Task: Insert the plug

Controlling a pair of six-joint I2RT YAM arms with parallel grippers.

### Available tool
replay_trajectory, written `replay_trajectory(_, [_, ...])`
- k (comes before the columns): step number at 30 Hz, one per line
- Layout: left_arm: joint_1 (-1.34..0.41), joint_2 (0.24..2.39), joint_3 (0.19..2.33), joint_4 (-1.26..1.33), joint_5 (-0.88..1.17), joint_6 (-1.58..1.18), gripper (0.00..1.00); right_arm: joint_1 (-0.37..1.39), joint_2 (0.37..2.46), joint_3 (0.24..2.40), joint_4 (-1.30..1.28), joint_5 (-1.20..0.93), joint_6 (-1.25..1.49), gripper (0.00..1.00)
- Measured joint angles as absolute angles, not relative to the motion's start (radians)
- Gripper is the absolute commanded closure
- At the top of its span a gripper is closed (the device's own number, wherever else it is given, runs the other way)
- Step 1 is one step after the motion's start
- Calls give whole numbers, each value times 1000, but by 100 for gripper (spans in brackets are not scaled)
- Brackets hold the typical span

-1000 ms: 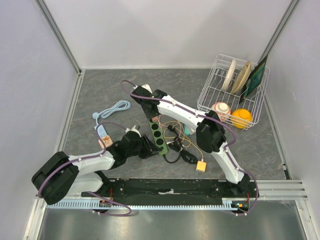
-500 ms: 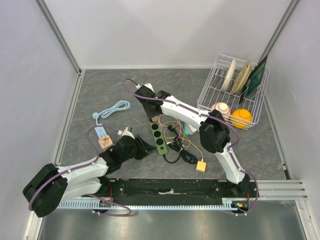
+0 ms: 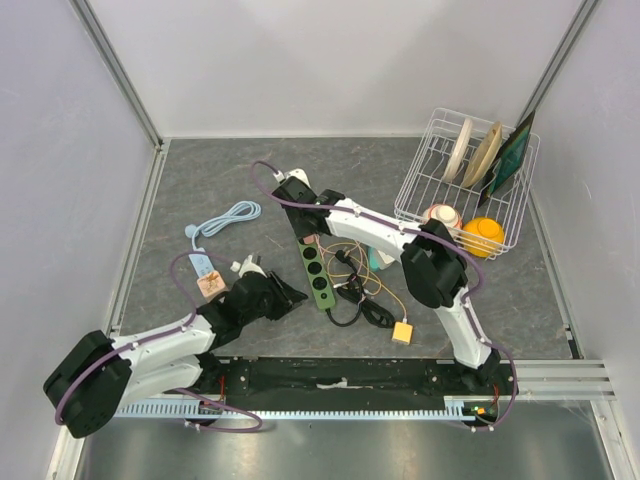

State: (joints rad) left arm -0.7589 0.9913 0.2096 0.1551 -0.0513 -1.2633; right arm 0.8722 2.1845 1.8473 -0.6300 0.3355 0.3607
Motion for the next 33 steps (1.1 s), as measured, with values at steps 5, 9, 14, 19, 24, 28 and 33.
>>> replay_trajectory(5, [-759,997,228,141,-52,-1257,61,874,2211,1884,-648,341,352,100])
replay_trajectory(9, [-759,986,236,124,-60,-1250,61,874,2160,1774,-557,341,351,100])
replay_trajectory(14, [-759,964,237,103,-77,-1248,62,875,2073,1591,-371,342,355,100])
replay_trajectory(19, [-759,963,237,101,-78,-1248,62,876,2050,1521,-279,343,355,100])
replay_trajectory(24, [-759,957,237,92,-77,-1248,62,884,2064,1515,-255,349,361,100])
replay_trajectory(28, [-759,926,239,54,-78,-1249,62,890,2079,1539,-277,368,364,100])
replay_trajectory(33, [-759,878,244,27,-84,-1249,62,891,2060,1494,-235,371,364,100])
